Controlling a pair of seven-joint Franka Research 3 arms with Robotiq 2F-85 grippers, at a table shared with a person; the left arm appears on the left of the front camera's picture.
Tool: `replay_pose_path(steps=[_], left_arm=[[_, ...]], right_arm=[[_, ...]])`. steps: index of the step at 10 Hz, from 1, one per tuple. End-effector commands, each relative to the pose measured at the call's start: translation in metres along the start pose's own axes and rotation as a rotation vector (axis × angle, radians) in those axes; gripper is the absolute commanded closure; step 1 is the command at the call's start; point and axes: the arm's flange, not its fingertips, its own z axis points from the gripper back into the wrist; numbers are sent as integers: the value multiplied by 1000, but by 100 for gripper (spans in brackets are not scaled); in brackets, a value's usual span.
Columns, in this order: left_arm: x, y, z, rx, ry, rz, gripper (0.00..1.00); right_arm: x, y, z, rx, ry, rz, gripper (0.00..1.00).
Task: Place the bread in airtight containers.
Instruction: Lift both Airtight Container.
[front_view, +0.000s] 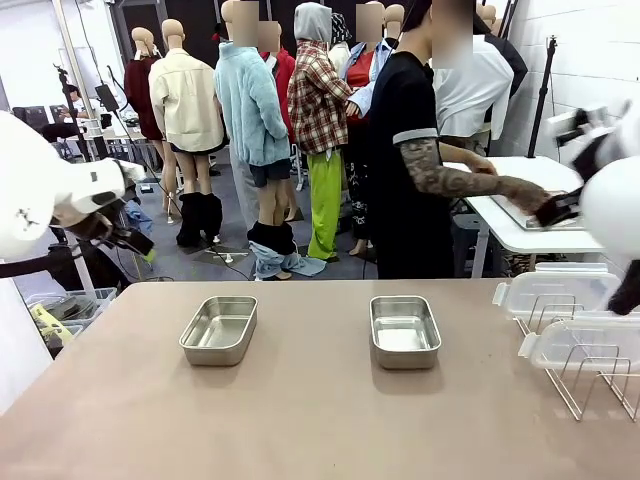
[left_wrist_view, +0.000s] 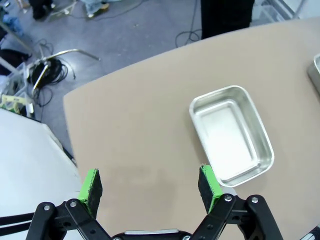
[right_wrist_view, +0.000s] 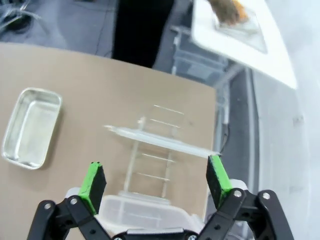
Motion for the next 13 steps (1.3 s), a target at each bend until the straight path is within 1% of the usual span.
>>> replay_pose_path(steps=[1,2,4,5,6,13], left_arm=[[-17,34,9,-9,-51,25,0],[-26,41,8,-15,-46,47,0],[-26,48,5,-31,-35,30,0],[-23,46,2,-38,-24,22,0],[-26,49,9,9,-17,55,0],[-26,49,9,9,-17,55,0]], right_arm=[[-60,-33,8,-12,0,-65,0],[-76,-52,10,-47,25,-128,0],[-95,-81,8,-35,7,-227,0],[-99,-83,3,-39,15,-231,0],[-43,-102,10,-46,25,-207,0],[-43,-102,10,-46,25,-207,0]])
